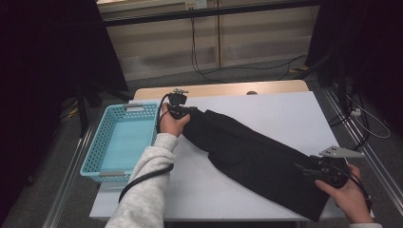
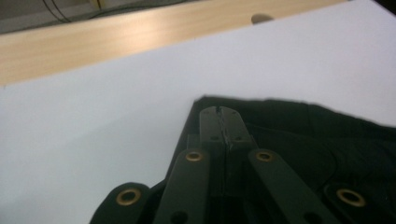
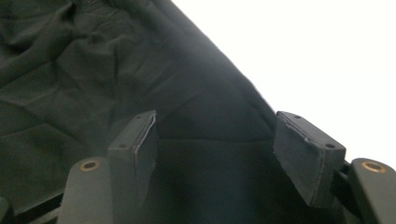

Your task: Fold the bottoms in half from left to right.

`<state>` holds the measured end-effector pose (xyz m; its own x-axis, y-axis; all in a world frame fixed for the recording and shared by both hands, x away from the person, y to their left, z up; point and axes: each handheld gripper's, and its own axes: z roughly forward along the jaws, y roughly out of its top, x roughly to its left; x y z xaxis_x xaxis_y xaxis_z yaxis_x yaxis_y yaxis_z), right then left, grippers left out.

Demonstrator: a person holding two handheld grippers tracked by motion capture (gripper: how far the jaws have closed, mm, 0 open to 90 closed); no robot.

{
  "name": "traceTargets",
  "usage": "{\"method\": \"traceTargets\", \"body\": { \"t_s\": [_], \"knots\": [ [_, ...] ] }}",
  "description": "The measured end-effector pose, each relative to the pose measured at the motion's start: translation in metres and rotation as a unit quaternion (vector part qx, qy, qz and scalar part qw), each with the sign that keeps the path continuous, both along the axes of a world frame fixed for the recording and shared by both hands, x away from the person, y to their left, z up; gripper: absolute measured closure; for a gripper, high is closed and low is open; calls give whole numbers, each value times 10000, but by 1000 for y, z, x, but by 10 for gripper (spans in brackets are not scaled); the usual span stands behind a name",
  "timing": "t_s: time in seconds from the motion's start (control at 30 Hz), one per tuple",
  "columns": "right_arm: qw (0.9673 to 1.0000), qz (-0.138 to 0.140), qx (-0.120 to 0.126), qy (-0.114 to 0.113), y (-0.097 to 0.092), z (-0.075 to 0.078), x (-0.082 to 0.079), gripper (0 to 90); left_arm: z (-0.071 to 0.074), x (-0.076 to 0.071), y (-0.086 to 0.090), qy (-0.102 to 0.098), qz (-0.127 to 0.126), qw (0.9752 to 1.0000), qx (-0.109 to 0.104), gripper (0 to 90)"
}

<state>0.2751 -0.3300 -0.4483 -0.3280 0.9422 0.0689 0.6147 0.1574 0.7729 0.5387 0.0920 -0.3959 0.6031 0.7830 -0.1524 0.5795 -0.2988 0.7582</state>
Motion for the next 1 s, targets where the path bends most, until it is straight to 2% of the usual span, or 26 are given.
{"method": "traceTargets", "body": {
  "t_s": [0.1, 0.13, 0.17, 0.23, 0.3, 0.33, 0.4, 0.47, 0.53, 0.6, 0.63, 0.7, 0.73, 0.77, 0.83, 0.87, 0.9, 0.97, 1.0],
  "knots": [
    [9999, -167, -40, 1, -7, -1, 0, 323, 0, 13, -8, -206, 26, 9998, -62, 880],
    [9997, -220, -77, 19, -10, -2, 0, 322, -3, 16, -10, -161, 49, 9999, 24, 795],
    [9995, -275, -122, 59, -12, -3, 0, 322, -8, 18, -12, 13, 77, 9999, 109, 703],
    [9995, -287, -101, 88, -13, -5, 0, 326, -16, 17, -12, 141, 116, 9996, 193, 584],
    [9995, -283, -142, 95, -14, -5, 0, 344, -23, 14, -10, 124, 177, 9996, 154, 399],
    [9994, -280, -166, 121, -14, -5, 0, 365, -26, 12, -8, 126, 203, 9995, 199, 375],
    [9990, -347, -235, 160, -16, -7, -1, 388, -29, 7, -1, 194, 193, 9992, 287, 336],
    [9990, -349, -200, 185, -17, -9, -1, 475, -32, 1, 5, 198, 264, 9989, 335, 306],
    [9988, -371, -236, 191, -18, -10, -1, 492, -33, -6, 13, 272, 266, 9985, 387, 276],
    [9985, -435, -279, 196, -20, -10, -2, 583, -33, -13, 17, 233, 261, 9983, 469, 260],
    [9985, -433, -258, 197, -21, -9, -2, 596, -32, -16, 19, 205, 273, 9980, 524, 256],
    [9979, -476, -386, 231, -22, -9, -2, 654, -31, -21, 23, 158, 261, 9977, 609, 245],
    [9975, -512, -419, 264, -23, -10, -2, 655, -30, -23, 24, 214, 249, 9978, 571, 240],
    [9971, -582, -395, 281, -25, -11, -2, 712, -31, -26, 24, 202, 298, 9979, 547, 234],
    [9976, -551, -303, 289, -27, -12, -2, 880, -33, -29, 27, 229, 319, 9973, 627, 223],
    [9977, -520, -293, 310, -28, -12, -2, 900, -34, -31, 27, 230, 370, 9972, 613, 219],
    [9978, -477, -325, 324, -28, -12, -3, 900, -35, -32, 28, 254, 370, 9966, 689, 216],
    [9971, -537, -420, 346, -30, -9, -4, 900, -38, -34, 28, 261, 429, 9967, 643, 204],
    [9966, -609, -453, 326, -33, -8, -5, 900, -38, -34, 30, 307, 381, 9965, 677, 202]
  ]
}}
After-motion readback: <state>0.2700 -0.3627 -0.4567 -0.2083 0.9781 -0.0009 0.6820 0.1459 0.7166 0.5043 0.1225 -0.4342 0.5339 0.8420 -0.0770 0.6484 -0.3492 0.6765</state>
